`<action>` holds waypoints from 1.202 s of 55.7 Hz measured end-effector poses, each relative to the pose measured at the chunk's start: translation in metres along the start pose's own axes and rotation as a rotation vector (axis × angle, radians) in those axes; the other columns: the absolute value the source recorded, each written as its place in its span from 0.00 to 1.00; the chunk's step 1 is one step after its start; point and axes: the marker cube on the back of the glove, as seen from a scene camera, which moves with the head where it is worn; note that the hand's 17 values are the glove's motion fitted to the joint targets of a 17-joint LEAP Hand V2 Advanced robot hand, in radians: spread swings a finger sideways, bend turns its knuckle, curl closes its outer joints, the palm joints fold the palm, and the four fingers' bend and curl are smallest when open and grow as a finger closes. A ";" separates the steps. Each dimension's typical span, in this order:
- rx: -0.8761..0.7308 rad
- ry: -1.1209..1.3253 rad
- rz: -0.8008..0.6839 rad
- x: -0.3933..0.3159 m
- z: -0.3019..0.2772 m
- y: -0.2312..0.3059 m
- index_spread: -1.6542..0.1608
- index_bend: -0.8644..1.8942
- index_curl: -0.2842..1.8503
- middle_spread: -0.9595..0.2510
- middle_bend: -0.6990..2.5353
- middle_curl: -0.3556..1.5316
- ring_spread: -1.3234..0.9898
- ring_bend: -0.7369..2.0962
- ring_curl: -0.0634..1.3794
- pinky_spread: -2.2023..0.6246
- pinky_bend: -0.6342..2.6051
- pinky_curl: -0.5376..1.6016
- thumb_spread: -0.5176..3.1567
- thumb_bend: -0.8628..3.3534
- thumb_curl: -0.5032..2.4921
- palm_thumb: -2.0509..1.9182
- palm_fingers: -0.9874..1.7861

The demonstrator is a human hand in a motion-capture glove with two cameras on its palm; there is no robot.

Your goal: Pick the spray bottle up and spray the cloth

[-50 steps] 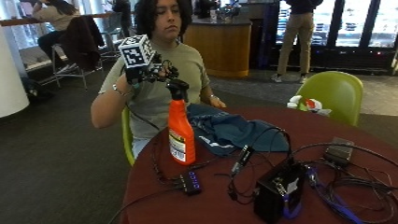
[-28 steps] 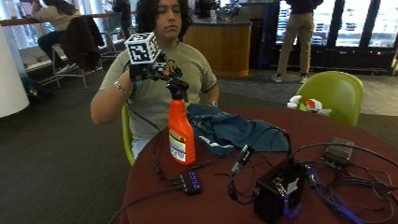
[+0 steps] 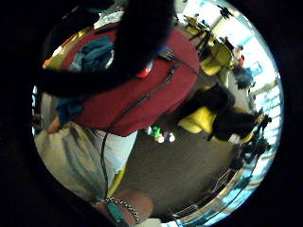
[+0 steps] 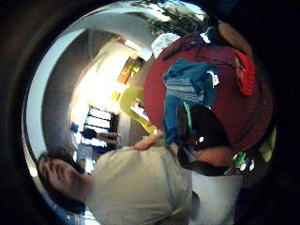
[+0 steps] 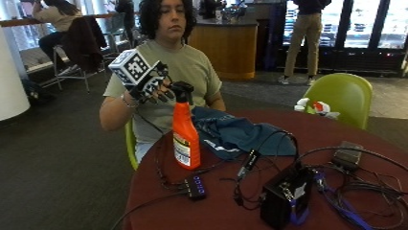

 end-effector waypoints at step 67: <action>0.586 -0.621 0.097 0.085 0.015 -0.236 0.77 0.33 0.21 0.81 0.27 0.36 0.52 0.50 0.32 0.78 0.34 0.43 0.40 0.19 0.30 0.69 0.58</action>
